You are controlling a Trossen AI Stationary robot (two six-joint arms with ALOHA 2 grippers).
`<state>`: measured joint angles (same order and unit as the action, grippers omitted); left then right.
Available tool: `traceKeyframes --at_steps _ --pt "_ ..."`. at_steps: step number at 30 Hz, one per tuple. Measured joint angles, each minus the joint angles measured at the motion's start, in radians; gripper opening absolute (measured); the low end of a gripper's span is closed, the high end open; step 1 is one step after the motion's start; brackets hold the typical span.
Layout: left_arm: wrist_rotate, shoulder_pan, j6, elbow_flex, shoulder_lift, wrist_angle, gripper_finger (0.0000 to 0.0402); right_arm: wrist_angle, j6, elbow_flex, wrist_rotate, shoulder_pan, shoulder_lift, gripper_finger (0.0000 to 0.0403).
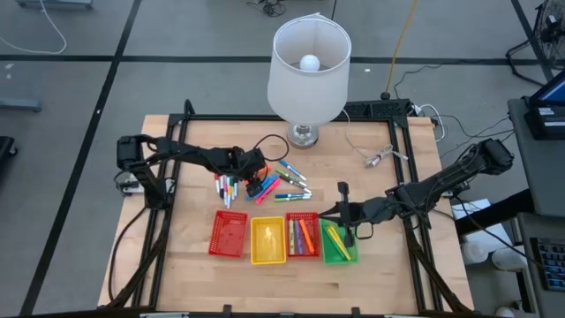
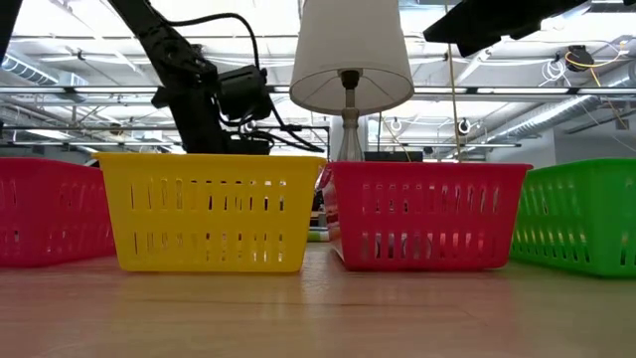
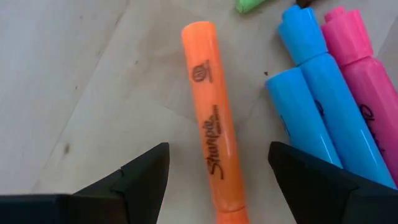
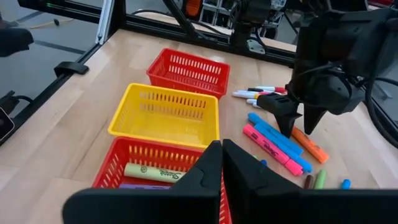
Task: Pick & Place Markers
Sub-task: Put the large orange highlighter into the right red bin
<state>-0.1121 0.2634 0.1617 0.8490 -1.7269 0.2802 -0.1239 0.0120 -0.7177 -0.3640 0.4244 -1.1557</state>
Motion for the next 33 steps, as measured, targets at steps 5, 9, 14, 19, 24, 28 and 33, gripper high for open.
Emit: traceKeyframes --at_steps 5,9,14,19,24,28,33 --pt "0.040 0.001 -0.002 -0.001 -0.009 0.003 0.0283 0.000 -0.008 0.000 0.000 0.000 0.000 0.0000" --pt "0.051 0.000 0.018 -0.001 -0.010 0.005 0.0255 0.000 -0.008 0.000 0.000 0.000 0.000 0.0000" --pt "0.062 0.000 0.024 -0.002 -0.011 0.004 0.0180 0.000 -0.008 0.000 0.000 0.000 0.000 0.0000" --pt "0.067 -0.001 0.025 -0.002 -0.012 0.003 0.0093 0.000 -0.009 0.000 0.000 0.000 0.000 0.0000" --pt "0.066 -0.001 0.022 -0.003 -0.012 0.005 0.0066 0.000 -0.027 0.000 0.000 0.000 0.000 0.0000" --pt "0.063 -0.001 0.020 -0.003 -0.012 0.005 0.0066 0.000 -0.027 0.000 0.000 0.000 0.000 0.0000" --pt "0.054 -0.004 0.013 -0.006 0.022 0.017 0.0077 0.001 -0.027 0.000 0.000 0.000 0.000 0.0000"
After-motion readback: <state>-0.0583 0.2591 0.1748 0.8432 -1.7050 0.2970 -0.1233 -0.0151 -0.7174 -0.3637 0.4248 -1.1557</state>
